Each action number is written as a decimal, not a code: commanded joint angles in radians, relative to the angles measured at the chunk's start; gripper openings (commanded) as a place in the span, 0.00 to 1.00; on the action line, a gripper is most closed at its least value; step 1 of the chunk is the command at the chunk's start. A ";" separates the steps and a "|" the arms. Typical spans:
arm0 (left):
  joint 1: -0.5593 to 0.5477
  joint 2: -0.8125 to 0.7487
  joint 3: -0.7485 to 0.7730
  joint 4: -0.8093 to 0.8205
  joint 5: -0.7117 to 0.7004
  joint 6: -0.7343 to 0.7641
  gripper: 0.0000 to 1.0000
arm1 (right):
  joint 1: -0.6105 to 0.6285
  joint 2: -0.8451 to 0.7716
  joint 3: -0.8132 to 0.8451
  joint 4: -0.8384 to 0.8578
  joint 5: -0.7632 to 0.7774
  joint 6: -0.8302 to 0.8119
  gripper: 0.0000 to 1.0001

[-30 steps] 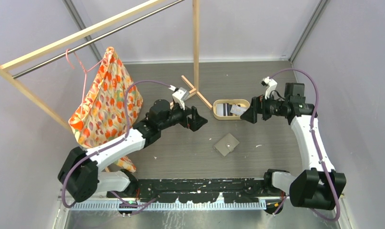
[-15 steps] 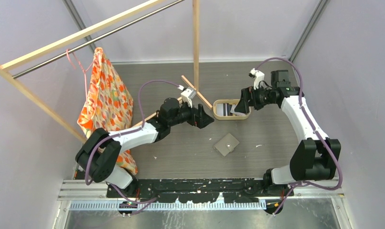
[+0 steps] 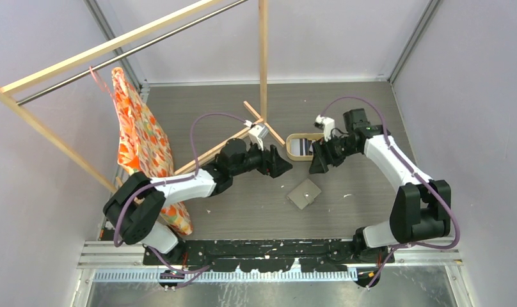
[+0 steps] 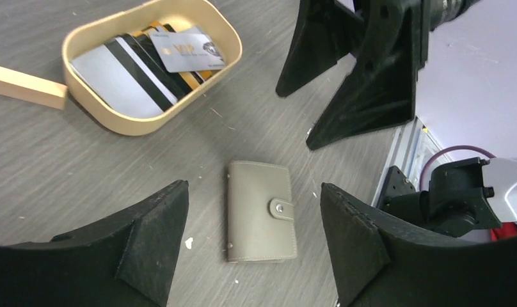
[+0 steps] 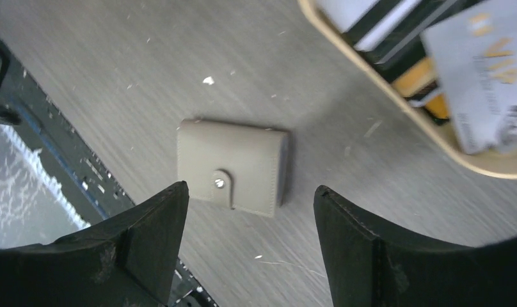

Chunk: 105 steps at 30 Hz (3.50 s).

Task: Put the credit cards into the card holder
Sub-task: Open the card holder at the center of the board.

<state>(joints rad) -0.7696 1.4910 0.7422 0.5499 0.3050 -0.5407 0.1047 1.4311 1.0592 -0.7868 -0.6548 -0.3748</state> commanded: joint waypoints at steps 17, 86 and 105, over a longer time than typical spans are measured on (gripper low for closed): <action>-0.168 0.193 0.063 -0.193 -0.295 -0.232 0.42 | 0.309 -0.007 -0.107 -0.024 0.231 -0.063 0.52; -0.230 0.093 -0.114 0.138 -0.164 -0.183 0.59 | 0.310 -0.149 -0.093 0.005 0.223 -0.133 0.01; -0.260 0.157 0.075 -0.121 -0.201 -0.038 0.68 | 0.290 -0.126 -0.088 0.011 0.221 -0.118 0.01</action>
<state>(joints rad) -1.0145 1.6180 0.7570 0.5102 0.1513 -0.6186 0.3992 1.3155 0.9649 -0.7994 -0.4141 -0.4942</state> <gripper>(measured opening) 0.678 0.185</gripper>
